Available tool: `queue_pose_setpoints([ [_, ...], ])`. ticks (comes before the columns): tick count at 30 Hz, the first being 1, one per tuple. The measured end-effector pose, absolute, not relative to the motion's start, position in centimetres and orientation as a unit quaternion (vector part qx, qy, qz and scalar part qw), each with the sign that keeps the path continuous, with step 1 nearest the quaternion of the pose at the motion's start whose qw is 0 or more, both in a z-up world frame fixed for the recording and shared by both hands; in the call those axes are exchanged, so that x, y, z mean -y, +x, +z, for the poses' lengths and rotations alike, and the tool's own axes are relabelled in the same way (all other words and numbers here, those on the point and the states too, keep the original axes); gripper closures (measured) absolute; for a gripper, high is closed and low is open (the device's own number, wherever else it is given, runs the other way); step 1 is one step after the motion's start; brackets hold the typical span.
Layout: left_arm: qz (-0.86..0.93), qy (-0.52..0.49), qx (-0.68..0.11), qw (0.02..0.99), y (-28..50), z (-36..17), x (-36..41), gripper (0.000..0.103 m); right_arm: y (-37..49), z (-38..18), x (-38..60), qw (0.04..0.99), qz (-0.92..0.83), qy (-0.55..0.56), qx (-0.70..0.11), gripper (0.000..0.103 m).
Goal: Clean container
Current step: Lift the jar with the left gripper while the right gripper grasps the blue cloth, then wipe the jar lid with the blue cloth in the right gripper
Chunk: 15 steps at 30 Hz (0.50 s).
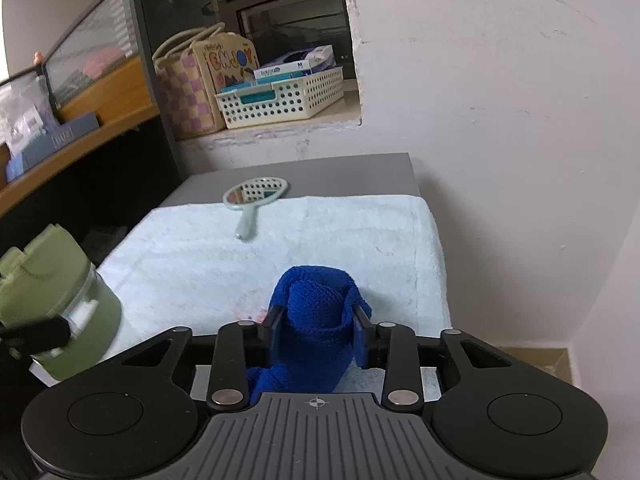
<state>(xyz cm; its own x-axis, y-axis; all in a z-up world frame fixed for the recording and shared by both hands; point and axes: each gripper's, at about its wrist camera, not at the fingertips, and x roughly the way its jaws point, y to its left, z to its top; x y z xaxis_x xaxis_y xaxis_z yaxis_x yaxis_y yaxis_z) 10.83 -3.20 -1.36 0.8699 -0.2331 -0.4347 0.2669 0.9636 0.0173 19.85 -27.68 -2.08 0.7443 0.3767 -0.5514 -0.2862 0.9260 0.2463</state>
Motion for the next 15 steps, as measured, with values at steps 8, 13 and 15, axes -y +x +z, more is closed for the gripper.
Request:
queue_pose_setpoints([
  [8,-0.128,0.071,-0.206,0.968,11.0,-1.7,4.7,0.016,17.9,4.1,28.8,0.899,0.307,0.124,-0.285,0.068],
  [13,-0.128,0.085,-0.204,0.967,11.2,-1.7,5.3,0.016,16.6,7.8,27.2,0.876,0.383,0.096,-0.278,0.068],
  [15,-0.128,0.091,-0.201,0.967,11.2,-1.8,5.6,0.017,16.4,8.8,26.3,0.864,0.408,0.081,-0.283,0.068],
])
